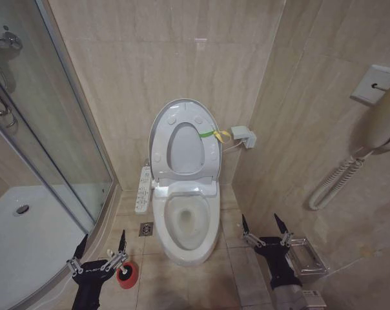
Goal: Open the toilet lid, clean the toilet bowl with a toilet brush, close the toilet lid, and flush.
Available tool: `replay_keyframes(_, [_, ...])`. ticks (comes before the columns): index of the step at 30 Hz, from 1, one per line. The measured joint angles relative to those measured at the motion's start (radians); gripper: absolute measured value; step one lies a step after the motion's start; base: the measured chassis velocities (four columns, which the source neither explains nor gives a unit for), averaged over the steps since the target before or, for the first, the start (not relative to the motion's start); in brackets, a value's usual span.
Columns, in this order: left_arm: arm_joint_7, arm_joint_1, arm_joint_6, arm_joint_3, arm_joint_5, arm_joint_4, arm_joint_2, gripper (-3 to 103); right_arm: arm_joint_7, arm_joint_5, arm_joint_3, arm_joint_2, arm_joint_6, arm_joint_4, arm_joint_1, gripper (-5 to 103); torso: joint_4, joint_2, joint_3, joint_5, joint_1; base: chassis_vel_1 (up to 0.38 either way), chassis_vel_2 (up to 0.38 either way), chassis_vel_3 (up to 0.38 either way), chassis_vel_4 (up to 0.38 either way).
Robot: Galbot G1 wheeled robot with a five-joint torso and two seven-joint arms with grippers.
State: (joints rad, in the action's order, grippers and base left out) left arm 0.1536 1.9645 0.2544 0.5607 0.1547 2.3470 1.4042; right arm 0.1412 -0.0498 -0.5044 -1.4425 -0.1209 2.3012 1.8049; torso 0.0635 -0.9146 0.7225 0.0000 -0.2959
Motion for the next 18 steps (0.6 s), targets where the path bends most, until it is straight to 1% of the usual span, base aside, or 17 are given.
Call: replay_keyframes(18, [0.000,0.000,0.000,0.000,0.001,-0.001,0.000,100,0.000,0.000,0.000,0.000,0.000,0.000,0.000,100,0.0000,0.000,0.000,0.0000,0.000,0.000,0.000,0.000,0.000])
